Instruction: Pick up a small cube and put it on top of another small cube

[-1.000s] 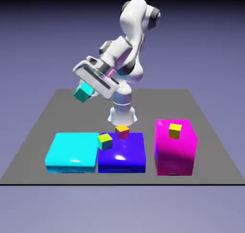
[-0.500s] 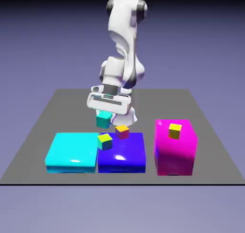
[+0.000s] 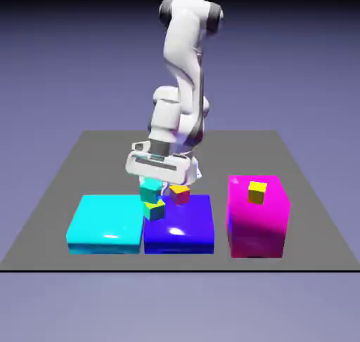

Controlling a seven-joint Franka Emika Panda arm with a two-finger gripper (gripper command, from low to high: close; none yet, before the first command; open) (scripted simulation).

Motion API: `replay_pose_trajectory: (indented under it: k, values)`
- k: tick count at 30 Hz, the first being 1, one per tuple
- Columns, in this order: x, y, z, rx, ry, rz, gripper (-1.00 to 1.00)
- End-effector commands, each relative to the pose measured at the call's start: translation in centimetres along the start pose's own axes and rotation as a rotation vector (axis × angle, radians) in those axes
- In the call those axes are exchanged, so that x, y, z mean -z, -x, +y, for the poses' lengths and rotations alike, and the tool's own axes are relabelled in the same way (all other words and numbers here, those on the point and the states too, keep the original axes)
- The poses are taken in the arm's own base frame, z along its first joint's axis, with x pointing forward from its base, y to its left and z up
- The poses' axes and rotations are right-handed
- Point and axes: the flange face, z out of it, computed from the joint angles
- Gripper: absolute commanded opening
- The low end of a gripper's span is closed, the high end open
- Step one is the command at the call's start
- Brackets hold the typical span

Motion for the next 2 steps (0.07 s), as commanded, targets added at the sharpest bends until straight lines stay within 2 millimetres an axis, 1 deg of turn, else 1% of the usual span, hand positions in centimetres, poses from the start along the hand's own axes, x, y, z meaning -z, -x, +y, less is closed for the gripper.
replay_pose_trajectory:
  k: [1, 2]
  values:
    - [-0.17, 0.04, 0.04, -0.002, -0.002, -0.001, -1.00]
    - [-0.17, 0.04, 0.04, -0.002, -0.002, -0.001, 1.00]
